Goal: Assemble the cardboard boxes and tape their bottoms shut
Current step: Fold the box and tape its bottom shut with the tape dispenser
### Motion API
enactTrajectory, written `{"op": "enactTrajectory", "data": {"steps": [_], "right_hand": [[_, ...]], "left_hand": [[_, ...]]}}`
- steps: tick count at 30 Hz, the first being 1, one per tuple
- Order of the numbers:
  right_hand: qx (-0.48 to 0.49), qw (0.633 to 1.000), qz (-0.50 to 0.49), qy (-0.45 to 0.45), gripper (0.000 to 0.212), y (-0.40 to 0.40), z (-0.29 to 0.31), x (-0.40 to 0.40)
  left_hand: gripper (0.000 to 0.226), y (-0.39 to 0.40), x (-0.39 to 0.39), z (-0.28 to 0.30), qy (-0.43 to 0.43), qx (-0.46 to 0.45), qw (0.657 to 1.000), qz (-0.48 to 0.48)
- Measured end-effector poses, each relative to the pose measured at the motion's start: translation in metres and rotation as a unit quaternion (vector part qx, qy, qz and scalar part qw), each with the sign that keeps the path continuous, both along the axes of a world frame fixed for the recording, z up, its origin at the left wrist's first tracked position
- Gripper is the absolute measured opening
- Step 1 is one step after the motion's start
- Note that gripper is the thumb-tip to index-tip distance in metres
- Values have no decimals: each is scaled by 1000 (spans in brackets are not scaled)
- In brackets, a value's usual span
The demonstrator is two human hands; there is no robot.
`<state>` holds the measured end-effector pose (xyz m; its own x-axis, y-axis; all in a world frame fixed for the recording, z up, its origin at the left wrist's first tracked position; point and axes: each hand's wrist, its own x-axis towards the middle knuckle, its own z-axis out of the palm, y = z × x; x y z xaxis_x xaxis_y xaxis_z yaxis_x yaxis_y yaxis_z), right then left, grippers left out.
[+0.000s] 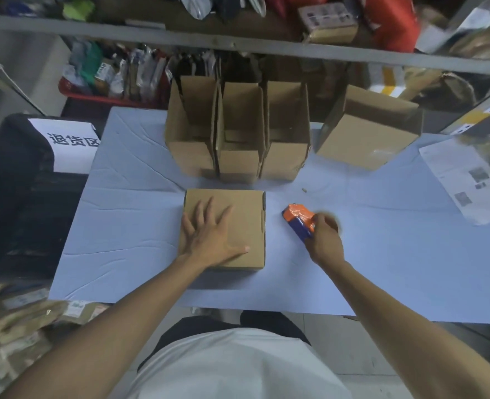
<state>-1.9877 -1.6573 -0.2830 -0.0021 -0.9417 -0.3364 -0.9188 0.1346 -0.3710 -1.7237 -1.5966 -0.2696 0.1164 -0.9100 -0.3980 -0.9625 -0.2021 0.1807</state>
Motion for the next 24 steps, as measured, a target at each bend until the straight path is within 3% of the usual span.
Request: {"op": "enactTrajectory", "data": {"steps": [4,7,9,10,12,14,16,19,24], "right_hand": [[4,1000,11,-12,31,-2,-5,-5],[6,999,30,14,29,-3,-1,-8],[-68,992,83,72,23,-2,1,-4],[-110,987,107,58,22,0,2,1],[-104,986,114,-67,21,8,6,20],[5,976,42,-214,19,13,8,43],[98,946,-58,-304,30,8,6,59],[154,906,-141,-369,32,-5,-1,68],[257,835,-206,-441,13,-16,-4,67]], "left_hand": [[100,-19,-24,7,1,-26,997,67],[111,-39,-36,6,30,-5,999,11],[119,-50,-37,6,49,9,998,-40],[122,-56,-36,6,55,20,997,-58],[126,-67,-33,7,67,43,995,-66],[125,-72,-31,7,89,42,993,-65],[124,-69,-31,4,109,22,991,-71],[126,-62,-31,0,130,-12,989,-75],[127,-60,-27,0,152,-44,985,-74]]}}
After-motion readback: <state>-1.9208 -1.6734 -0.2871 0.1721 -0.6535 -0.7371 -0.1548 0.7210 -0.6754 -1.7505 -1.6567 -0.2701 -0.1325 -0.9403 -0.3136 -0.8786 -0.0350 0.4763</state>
